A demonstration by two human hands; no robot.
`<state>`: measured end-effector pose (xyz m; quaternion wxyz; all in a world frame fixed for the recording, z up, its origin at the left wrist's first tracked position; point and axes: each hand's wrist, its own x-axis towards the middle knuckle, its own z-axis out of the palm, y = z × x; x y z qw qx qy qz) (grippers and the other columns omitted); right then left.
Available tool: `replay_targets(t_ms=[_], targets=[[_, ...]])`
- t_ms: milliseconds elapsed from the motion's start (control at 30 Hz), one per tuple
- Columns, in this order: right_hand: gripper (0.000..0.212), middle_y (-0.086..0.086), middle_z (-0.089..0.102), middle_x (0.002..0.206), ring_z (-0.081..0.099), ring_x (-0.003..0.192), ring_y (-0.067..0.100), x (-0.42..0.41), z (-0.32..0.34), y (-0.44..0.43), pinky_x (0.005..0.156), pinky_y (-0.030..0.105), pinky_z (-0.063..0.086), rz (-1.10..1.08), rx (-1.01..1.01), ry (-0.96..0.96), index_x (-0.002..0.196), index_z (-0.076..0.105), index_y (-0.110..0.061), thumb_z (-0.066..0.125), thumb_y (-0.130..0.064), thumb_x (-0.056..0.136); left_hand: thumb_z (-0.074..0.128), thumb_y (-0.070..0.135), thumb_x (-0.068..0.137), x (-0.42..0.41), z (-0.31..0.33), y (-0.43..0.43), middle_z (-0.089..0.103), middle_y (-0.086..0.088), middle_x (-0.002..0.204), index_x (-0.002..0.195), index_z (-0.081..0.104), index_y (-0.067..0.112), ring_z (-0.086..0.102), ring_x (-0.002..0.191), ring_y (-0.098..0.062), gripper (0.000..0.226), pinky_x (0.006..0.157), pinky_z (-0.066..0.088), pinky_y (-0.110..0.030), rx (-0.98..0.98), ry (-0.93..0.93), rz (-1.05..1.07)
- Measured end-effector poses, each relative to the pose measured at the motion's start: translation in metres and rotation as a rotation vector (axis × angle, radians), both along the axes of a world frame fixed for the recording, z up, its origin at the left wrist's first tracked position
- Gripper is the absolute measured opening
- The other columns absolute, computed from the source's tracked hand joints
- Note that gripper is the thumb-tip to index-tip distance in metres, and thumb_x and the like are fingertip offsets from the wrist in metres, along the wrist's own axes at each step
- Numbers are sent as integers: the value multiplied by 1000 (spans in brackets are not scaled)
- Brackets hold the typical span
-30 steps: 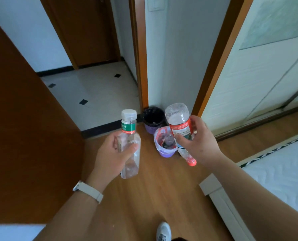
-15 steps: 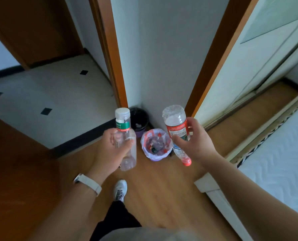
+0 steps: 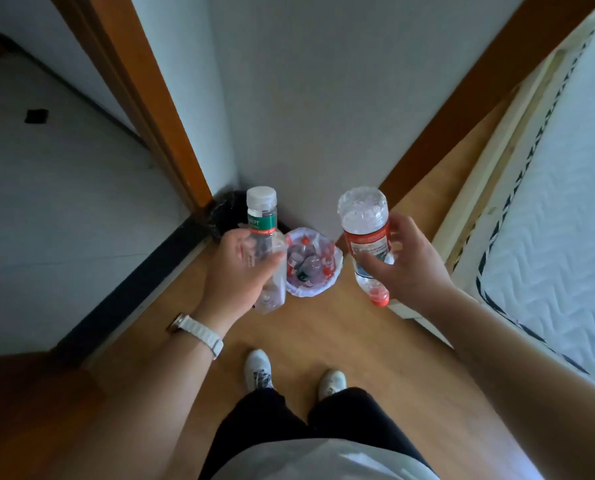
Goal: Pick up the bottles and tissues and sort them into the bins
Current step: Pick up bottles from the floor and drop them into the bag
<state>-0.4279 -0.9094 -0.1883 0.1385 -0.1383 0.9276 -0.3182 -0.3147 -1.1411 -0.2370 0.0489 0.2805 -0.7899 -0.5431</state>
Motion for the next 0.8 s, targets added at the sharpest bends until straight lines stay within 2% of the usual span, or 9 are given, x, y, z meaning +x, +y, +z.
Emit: replay_targets(t_ms=[100, 233, 367, 467, 567, 700, 733, 800], targets=[[63, -17, 57, 111, 56, 97, 4, -22, -25, -9, 80, 25, 48, -46, -6, -43, 125, 42, -33, 71, -53, 73, 76, 45, 79, -27, -30, -11, 60, 17, 102, 113, 47, 30, 60, 91, 1, 48, 74, 52, -24, -4, -66, -23], [66, -17, 56, 110, 55, 96, 2, -54, -85, -15, 79, 23, 48, -103, -16, -115, 125, 42, -33, 70, -55, 70, 76, 43, 80, -63, -87, -14, 60, 16, 98, 112, 51, 25, 58, 86, 7, 44, 69, 47, -19, -12, -133, -46], [69, -19, 55, 111, 54, 96, 0, -82, -169, -22, 71, 13, 42, -136, -20, -201, 127, 43, -30, 71, -56, 70, 77, 49, 75, -95, -173, -14, 63, 9, 100, 109, 53, 25, 61, 89, -4, 48, 79, 54, -36, 2, -228, -61], [69, -18, 54, 115, 53, 99, 2, -101, -241, -25, 74, 15, 43, -147, -7, -261, 130, 42, -29, 73, -51, 73, 78, 52, 71, -114, -245, -11, 64, 8, 106, 111, 49, 30, 63, 97, -10, 54, 85, 54, -43, 44, -291, -75], [61, -19, 53, 111, 53, 96, 0, -118, -313, -28, 75, 18, 44, -170, -14, -293, 122, 42, -32, 75, -50, 73, 78, 54, 71, -133, -317, -8, 65, 6, 104, 110, 53, 29, 65, 95, -12, 53, 83, 56, -44, 82, -349, -86], [56, -23, 54, 100, 55, 90, -3, -140, -404, -30, 75, 21, 46, -228, -25, -290, 111, 40, -34, 77, -47, 71, 79, 49, 71, -163, -401, -2, 66, -13, 97, 103, 60, 14, 66, 91, -28, 52, 81, 55, -53, 144, -316, 12], [55, -24, 53, 97, 55, 88, -5, -145, -425, -30, 75, 21, 46, -244, -28, -280, 110, 39, -33, 77, -46, 71, 80, 45, 71, -171, -418, 1, 65, -13, 100, 107, 58, 15, 65, 93, -26, 52, 84, 55, -49, 149, -298, 55], [54, -26, 51, 94, 54, 85, -14, -155, -462, -28, 73, 15, 45, -284, -45, -257, 109, 39, -32, 76, -43, 72, 81, 30, 71, -185, -449, 7, 62, -6, 106, 112, 50, 18, 63, 94, -17, 53, 82, 54, -32, 149, -272, 108]])
